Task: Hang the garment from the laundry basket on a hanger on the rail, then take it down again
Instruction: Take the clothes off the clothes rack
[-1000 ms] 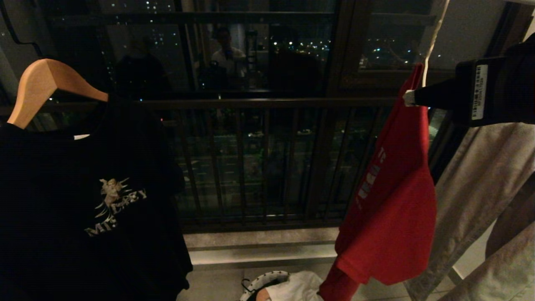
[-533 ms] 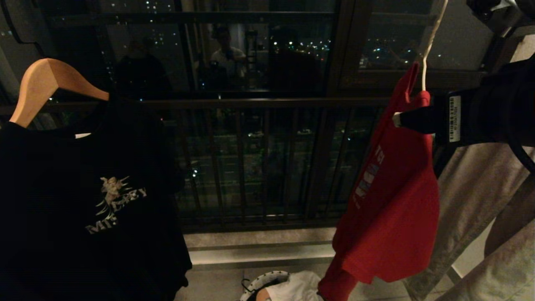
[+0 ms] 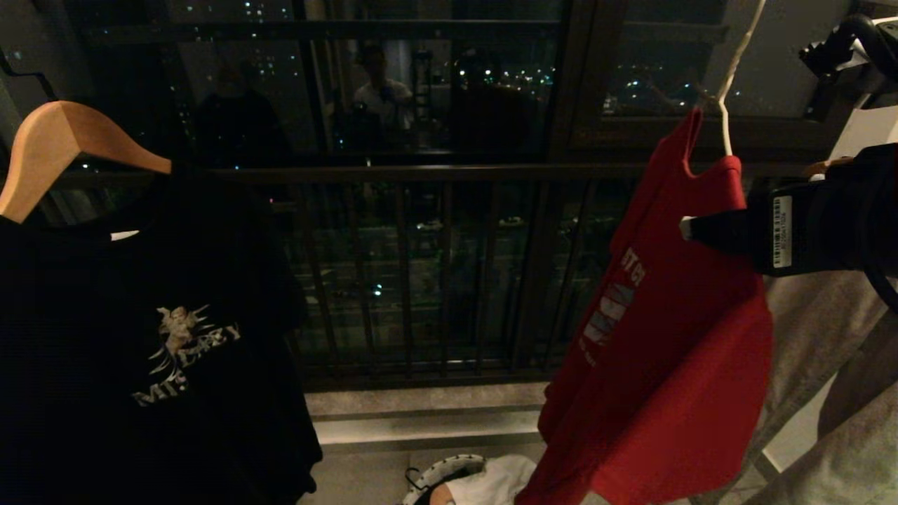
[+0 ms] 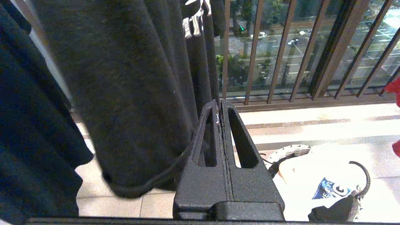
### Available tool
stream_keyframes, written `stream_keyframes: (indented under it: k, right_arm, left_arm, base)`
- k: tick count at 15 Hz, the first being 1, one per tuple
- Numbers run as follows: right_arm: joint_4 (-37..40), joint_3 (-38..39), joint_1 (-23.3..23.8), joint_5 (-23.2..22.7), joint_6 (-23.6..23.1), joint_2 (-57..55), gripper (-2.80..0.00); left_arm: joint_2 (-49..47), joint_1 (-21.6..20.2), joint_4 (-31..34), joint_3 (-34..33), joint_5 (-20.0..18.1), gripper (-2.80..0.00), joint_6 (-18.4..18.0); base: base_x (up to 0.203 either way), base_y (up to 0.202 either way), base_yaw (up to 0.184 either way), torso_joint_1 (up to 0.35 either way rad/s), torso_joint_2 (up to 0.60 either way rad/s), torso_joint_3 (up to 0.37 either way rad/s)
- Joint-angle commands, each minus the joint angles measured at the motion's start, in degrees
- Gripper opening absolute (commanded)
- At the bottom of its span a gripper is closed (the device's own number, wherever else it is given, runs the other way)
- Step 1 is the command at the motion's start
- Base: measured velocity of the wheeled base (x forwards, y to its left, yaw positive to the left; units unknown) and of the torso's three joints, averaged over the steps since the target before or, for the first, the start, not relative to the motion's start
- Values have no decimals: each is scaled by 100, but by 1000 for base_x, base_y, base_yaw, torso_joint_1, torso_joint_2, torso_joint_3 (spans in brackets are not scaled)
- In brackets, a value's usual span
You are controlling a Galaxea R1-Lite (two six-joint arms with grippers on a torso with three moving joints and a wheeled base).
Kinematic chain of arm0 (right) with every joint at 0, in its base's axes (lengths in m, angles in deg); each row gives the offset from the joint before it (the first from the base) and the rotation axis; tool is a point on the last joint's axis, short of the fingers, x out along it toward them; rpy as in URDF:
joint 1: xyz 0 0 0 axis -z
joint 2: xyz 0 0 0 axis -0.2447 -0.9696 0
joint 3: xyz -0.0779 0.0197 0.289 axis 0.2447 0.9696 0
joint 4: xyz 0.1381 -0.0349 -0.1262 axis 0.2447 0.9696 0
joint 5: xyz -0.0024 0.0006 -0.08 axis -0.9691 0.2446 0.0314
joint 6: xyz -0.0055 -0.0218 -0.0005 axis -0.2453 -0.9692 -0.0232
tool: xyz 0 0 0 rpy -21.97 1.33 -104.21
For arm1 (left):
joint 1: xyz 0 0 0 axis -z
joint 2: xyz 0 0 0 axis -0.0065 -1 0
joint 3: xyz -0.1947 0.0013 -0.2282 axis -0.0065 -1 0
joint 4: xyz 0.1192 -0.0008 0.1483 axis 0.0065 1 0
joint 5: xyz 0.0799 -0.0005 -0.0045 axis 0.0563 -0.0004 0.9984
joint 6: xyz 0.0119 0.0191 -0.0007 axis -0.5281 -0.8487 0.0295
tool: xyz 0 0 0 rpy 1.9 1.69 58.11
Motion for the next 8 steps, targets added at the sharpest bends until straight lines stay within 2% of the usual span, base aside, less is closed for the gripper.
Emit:
stream_keyframes:
  k: [1, 5, 8]
  right_arm:
    - [19, 96, 21, 22, 9, 42, 0]
    - [87, 135, 29, 31, 0, 24, 0]
    - [352, 144, 207, 22, -17, 24, 0]
  left_arm:
    - [11, -2, 1, -1, 0, -280, -1]
    - [11, -2, 1, -1, 0, -280, -1]
    - [11, -2, 1, -1, 0, -280, -1]
  base:
    - [0, 0, 0, 0, 0, 0]
    - [0, 0, 0, 0, 0, 0]
    - [0, 0, 0, 0, 0, 0]
